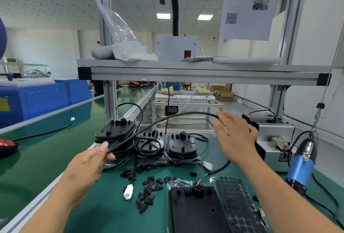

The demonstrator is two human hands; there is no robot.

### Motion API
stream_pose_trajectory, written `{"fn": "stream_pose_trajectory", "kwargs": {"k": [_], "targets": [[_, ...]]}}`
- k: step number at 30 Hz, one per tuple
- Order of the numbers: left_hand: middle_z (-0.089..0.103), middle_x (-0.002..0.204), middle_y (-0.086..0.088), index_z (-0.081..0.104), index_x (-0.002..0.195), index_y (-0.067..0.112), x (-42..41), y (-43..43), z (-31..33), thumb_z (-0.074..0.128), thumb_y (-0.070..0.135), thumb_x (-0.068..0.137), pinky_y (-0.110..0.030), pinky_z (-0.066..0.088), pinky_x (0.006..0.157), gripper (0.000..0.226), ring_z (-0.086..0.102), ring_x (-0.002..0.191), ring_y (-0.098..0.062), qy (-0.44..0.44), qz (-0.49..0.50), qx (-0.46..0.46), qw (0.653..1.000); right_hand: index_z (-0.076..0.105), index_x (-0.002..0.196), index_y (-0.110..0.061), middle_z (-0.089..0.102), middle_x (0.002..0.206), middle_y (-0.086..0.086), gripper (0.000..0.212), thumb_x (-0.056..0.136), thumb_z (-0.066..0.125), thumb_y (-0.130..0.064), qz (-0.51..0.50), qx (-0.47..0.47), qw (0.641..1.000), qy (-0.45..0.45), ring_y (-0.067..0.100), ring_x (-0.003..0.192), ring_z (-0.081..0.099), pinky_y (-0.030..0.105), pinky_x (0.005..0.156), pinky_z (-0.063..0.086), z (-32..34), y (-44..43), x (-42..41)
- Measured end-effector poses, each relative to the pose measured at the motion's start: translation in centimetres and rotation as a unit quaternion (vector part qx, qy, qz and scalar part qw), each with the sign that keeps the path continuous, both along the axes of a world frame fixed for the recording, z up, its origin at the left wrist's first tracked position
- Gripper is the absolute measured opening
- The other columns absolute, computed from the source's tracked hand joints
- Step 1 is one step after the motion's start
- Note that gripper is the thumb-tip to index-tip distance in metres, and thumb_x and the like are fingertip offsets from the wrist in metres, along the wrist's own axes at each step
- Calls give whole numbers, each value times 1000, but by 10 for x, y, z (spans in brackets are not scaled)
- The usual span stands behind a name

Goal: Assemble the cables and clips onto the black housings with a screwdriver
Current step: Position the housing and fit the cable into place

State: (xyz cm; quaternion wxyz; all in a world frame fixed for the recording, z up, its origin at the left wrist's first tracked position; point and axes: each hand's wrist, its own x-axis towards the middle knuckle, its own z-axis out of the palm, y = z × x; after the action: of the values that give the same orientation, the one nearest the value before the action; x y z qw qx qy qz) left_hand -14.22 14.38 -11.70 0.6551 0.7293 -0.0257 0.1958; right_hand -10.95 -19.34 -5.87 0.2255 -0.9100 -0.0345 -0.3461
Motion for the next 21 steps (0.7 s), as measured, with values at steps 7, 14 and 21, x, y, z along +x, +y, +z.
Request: {"fn": "stream_pose_trajectory", "kwargs": {"k": [7,14,21], "targets": [[31,48,6,62,67,19,-14,-57,30,48,65,83,-21,26,41,51,27,44,-10,-77,-86,76,990,50,133,-35,55,129,-9,44,98,25,-47,173,-251,948,-97,15,131,42,47,112,6,4,109,-44],[30,47,4,56,60,22,-17,-71,38,40,68,87,-26,25,46,56,27,44,-13,-96,-42,175,979,58,82,-21,46,78,-6,45,98,25,-49,186,-309,921,-150,19,81,48,37,86,25,13,89,-29],[32,39,5,52,57,20,-32,-64,54,43,58,82,-15,27,39,46,28,37,-7,-127,19,259,957,62,84,-25,52,77,-8,48,99,22,-47,175,-353,905,-157,18,78,49,35,78,21,24,72,-29]]}}
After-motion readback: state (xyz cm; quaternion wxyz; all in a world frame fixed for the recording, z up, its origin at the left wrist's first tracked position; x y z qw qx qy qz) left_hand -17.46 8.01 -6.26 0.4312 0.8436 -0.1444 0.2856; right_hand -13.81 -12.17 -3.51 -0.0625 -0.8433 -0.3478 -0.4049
